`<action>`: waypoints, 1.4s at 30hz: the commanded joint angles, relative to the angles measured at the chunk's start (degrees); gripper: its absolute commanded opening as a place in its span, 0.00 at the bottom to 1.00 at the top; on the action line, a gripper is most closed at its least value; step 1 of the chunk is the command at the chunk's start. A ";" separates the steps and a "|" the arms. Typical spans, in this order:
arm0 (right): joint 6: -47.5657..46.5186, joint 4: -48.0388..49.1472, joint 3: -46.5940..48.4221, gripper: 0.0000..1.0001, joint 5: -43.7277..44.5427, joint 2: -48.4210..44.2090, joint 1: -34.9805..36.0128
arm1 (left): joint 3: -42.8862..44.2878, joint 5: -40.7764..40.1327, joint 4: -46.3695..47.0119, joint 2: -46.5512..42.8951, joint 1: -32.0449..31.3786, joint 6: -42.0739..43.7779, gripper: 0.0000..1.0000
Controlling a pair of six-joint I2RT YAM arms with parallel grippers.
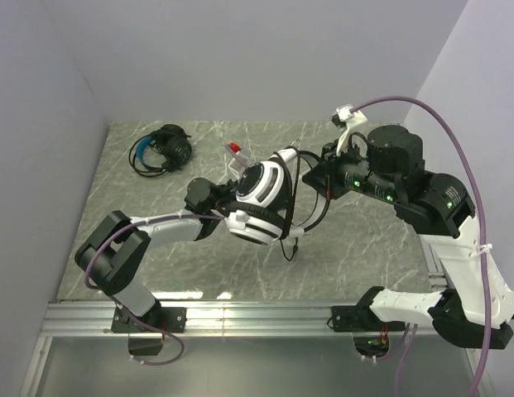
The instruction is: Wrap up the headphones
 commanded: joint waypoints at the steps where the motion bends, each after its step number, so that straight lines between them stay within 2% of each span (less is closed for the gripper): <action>1: 2.65 6.11 3.46 0.00 -5.72 -0.36 -2.24 | 0.56 -0.83 18.25 -1.06 -1.38 2.27 0.37; 5: 3.00 6.20 4.16 0.00 -6.34 0.34 -3.39 | 0.74 -1.36 15.61 -2.12 -3.05 5.87 0.41; 12: 3.70 7.34 3.72 0.00 -7.66 0.43 -4.71 | 1.70 -1.19 16.84 -0.81 -5.34 5.97 0.42; 15: 3.79 7.52 3.72 0.00 -7.75 0.43 -5.15 | 1.97 -1.01 16.76 -0.10 -5.87 5.71 0.32; 21: 4.05 8.22 2.23 0.00 -7.84 -0.36 -6.72 | 0.92 -1.45 14.21 0.25 -7.19 7.20 0.23; 25: 4.05 8.22 1.35 0.00 -8.28 -0.98 -7.25 | -0.23 -2.42 12.37 -0.27 -7.19 8.08 0.25; 27: 4.23 8.48 0.65 0.00 -8.62 -1.41 -7.17 | -0.23 -3.20 10.44 -0.89 -7.10 9.74 0.34; 30: 4.41 8.57 -0.49 0.00 -9.24 -1.59 -7.17 | 2.49 -4.96 -1.48 -3.34 -6.92 16.05 0.37; 31: 4.32 8.66 -0.67 0.00 -8.98 -1.77 -7.17 | 5.02 -5.58 -11.71 -4.05 -7.01 18.95 0.37; 32: 4.41 8.66 -1.11 0.00 -8.89 -2.03 -7.17 | 6.18 -6.28 -15.46 -5.36 -7.10 24.11 0.36; 35: 4.41 9.27 -2.34 0.00 -8.63 -2.56 -7.25 | 9.26 -7.43 -24.70 -6.51 -7.19 29.24 0.30; 38: 4.49 9.71 -2.78 0.00 -8.28 -2.56 -7.34 | 10.14 -7.95 -27.27 -6.95 -7.10 30.49 0.29; 42: 4.84 9.98 -2.87 0.00 -7.92 -2.65 -7.52 | 8.83 -8.22 -25.45 -6.96 -7.10 29.97 0.25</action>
